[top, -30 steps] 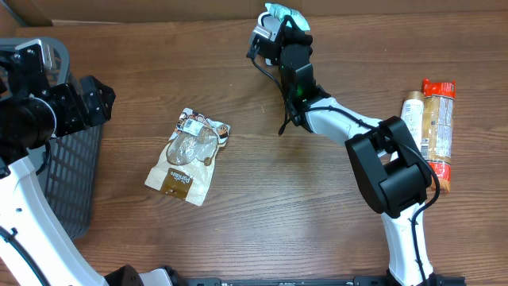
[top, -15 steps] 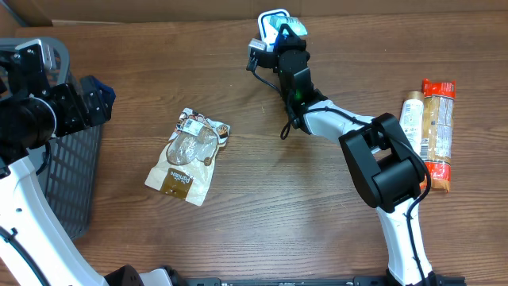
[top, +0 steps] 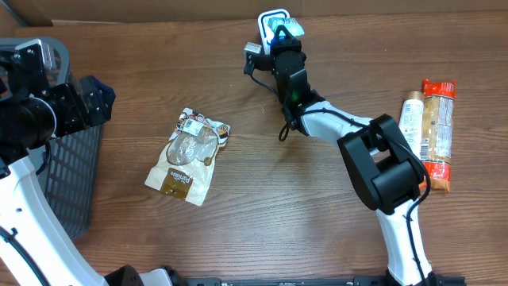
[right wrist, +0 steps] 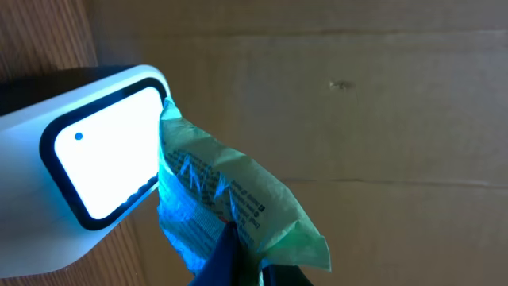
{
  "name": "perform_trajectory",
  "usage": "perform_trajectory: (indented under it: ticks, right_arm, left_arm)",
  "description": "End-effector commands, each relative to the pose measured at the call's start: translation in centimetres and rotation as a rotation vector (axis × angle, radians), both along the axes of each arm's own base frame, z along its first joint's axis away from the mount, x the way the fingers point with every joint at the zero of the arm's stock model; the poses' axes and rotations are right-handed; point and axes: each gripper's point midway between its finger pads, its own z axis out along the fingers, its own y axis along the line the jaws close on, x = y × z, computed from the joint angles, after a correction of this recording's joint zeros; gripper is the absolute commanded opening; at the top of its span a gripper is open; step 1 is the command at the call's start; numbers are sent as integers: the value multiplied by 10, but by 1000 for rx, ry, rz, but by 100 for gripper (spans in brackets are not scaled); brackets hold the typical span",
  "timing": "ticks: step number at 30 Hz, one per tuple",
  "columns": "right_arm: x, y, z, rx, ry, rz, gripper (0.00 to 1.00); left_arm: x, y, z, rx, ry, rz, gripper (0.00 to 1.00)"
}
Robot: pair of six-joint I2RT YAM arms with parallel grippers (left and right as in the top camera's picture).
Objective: Scan the item barcode
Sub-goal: 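Hold the wipes packet in front of the scanner with the right gripper, then carry the wipes packet right and release it beside the pasta pack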
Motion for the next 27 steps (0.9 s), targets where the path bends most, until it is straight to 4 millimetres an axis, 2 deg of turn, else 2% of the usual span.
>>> perform_trajectory:
  ticks: [1,5,10,12,14,17,20,23,27]
  right_arm:
    - [-17,-6,104,153,-100,-25,4]
    - [-41,-10,141,260,-34,-20,4]
    - [-89,-24,190,607,76,-44,4]
    - [-109,-30,196,779,162,-57,4]
    - [-132,-30,194,977,300,-55,4]
    - [-162,-37,182,1252,535,-103,4]
    - [-181,-58,161,1452,730,-233,4]
    - [-189,-78,132,1520,893,-345,4]
    - [-187,-126,78,1519,950,-578,4]
  left_arm:
    - [2,0,0,4,-3,-19,100]
    - [2,0,0,4,-3,-20,99]
    - [2,0,0,4,-3,-19,100]
    - [2,0,0,4,-3,-19,100]
    - [2,0,0,4,-3,-19,100]
    - [2,0,0,4,-3,-19,100]
    - [2,0,0,4,-3,-19,100]
    - [2,0,0,3,-2,-19,100]
    - [2,0,0,3,-2,-19,100]
